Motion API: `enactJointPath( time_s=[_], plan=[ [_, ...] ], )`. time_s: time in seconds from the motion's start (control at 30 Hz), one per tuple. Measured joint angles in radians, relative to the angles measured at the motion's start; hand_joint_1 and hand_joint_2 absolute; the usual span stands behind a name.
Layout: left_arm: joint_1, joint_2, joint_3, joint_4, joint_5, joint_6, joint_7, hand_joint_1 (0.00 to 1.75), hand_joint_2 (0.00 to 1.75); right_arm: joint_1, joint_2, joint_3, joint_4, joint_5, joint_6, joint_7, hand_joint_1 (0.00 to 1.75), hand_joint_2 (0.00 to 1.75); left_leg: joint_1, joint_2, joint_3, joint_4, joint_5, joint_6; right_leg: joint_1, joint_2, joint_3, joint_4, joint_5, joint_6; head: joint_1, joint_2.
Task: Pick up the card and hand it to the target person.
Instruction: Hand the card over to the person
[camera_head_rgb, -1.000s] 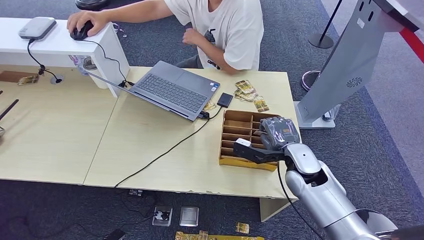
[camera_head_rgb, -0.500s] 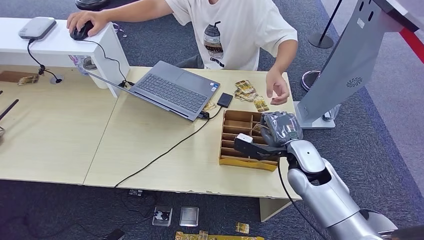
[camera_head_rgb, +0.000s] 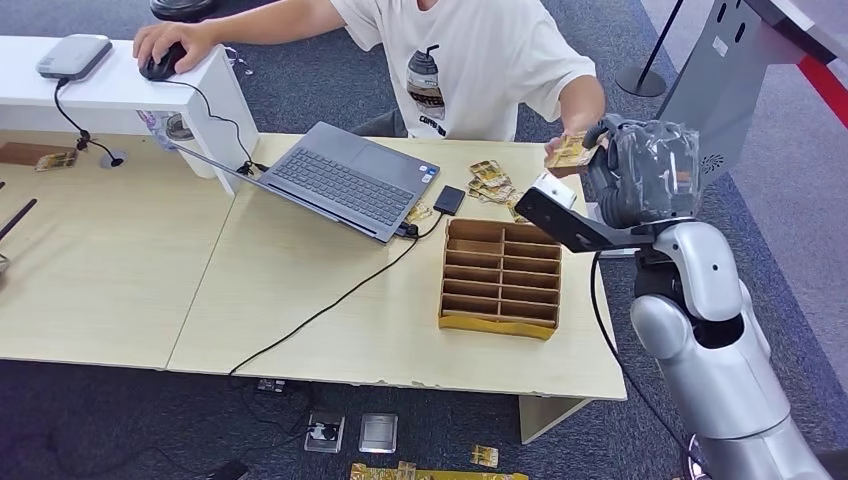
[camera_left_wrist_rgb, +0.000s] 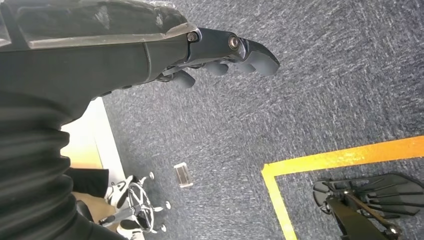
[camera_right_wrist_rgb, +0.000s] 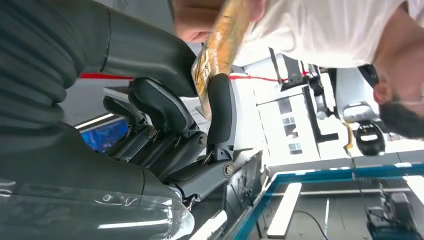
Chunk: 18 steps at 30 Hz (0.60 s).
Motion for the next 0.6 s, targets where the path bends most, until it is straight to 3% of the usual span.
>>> enactJointPath(
  time_s=[0.6],
  plan=[
    [-0.003,-0.008,0.004,0.000,0.000,0.009,0.002,0.00,1.75,-0.062,0.082,0.043,0.182,0.046,-0.053,-0.046,1.75,1.75,0.000,-0.001,-0.001,0.000,0.001,-0.001,0.000,-0.001,0.000,0.001,0.000,0.000,0.000,0.000]
  ],
)
